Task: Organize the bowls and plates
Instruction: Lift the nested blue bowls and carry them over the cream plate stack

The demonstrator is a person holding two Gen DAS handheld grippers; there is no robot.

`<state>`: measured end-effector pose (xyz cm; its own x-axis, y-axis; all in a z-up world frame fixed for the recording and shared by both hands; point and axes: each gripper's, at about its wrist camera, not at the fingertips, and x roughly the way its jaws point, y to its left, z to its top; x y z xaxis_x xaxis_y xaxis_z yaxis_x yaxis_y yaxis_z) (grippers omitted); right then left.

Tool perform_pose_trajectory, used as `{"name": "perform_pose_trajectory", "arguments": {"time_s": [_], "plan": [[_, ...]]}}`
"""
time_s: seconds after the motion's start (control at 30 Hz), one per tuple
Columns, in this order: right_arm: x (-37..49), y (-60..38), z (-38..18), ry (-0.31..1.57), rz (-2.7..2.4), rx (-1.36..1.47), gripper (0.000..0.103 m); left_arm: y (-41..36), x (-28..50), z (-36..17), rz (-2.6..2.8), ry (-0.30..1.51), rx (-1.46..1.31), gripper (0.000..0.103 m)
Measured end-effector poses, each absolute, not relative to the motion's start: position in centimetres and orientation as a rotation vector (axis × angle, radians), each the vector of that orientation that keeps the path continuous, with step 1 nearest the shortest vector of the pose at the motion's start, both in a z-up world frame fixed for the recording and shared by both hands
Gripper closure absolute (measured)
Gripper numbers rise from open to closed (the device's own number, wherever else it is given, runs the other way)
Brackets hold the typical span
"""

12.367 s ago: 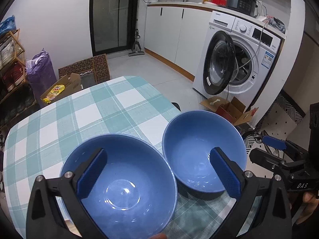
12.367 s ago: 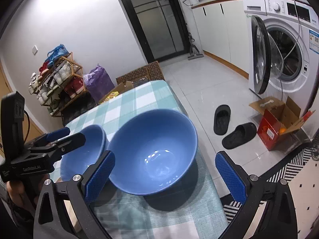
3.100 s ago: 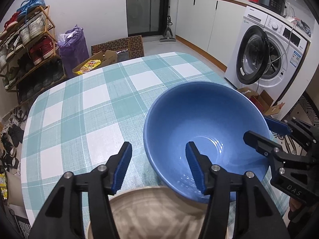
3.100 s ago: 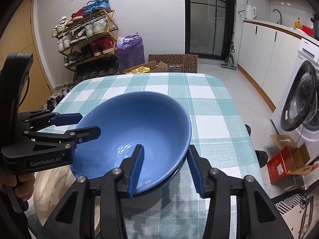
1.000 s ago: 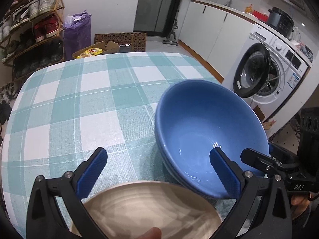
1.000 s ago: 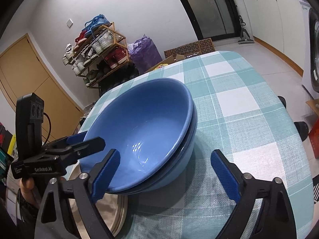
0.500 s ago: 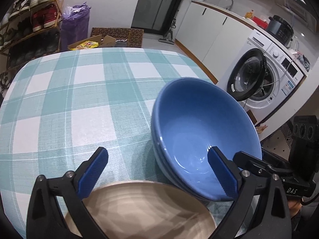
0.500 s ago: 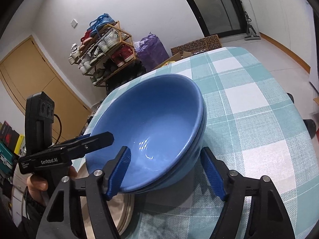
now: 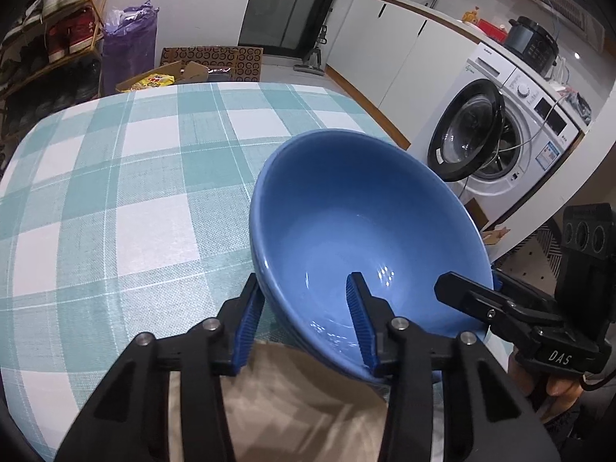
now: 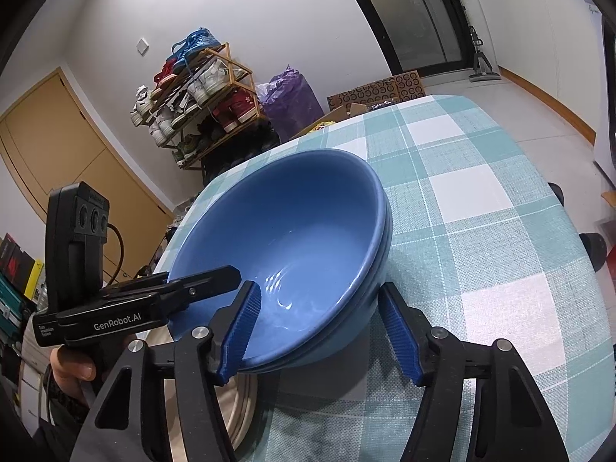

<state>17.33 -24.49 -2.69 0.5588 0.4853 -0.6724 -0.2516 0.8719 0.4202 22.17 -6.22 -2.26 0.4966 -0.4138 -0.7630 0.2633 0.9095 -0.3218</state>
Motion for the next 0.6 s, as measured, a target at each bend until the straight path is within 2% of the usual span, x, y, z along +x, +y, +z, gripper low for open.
{"name": "perform_pose_trajectory", "arguments": {"time_s": [0.37,0.6], "plan": [[17.18,-24.71,-2.22,0.864,0.421,0.261,0.048,-6.50,21.86,-2.11,-0.391,0.970,-0.142,0.062],[17.14,-24.62,-2.15,0.860,0.415,0.239,0.049,-6.69,21.77,-1.98,-0.383,0.968,-0.126,0.062]]}}
